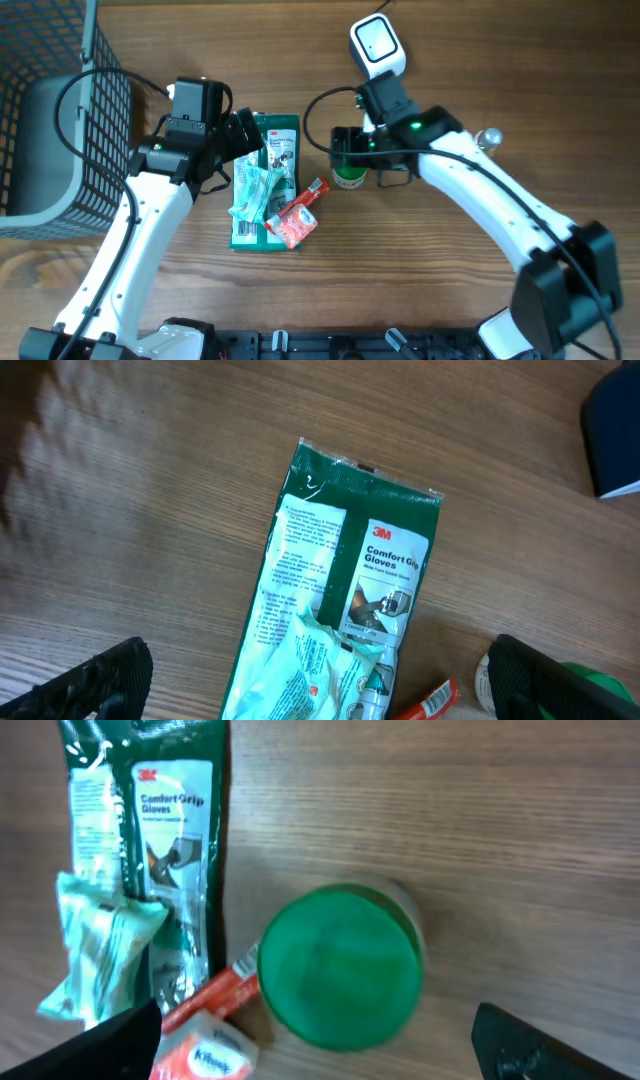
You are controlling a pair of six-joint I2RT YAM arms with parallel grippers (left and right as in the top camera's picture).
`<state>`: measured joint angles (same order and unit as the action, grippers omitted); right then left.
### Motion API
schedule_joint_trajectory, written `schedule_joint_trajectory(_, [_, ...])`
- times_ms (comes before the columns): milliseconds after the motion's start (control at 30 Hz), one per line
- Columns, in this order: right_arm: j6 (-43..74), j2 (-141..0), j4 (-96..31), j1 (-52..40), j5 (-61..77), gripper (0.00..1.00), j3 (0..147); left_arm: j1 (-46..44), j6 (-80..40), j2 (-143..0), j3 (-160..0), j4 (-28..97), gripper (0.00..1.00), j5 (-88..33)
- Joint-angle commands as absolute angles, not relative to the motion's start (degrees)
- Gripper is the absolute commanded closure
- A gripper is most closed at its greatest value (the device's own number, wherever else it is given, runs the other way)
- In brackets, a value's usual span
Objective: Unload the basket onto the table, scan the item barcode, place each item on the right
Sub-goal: 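Release the bottle and move the right gripper over the green-lidded jar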
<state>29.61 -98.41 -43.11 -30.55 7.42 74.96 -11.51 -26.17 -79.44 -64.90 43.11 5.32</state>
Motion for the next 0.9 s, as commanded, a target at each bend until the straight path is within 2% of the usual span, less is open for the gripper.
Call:
schedule_joint_trajectory(0, [32.23,-103.00,-41.01,-32.60,2.35,0.00,74.50,-11.22,-25.71,-79.33,-64.95,42.96,0.00,5.89])
schedule_joint_trajectory(100, [34.96,-105.67,-41.19,-33.69,-1.67,0.00,74.50,-11.22,-25.71,-79.33,-64.95,42.96,0.00,5.89])
schedule_joint_trajectory(533, [36.03,-106.43,-44.21,-33.80,-4.12,0.00,74.50,-11.22,-25.71,-79.33,-64.95,42.96,0.00,5.87])
schedule_joint_trajectory(700, [36.16,-106.43,-46.30,-33.80,-3.05,0.11,74.50,-11.22,-25.69,-79.33,-64.95,42.96,0.00,5.87])
schedule_joint_trajectory(867, [35.94,-106.43,-50.83,-33.78,-5.21,0.11,74.50,-11.22,-25.71,-79.33,-64.95,42.96,0.00,5.89])
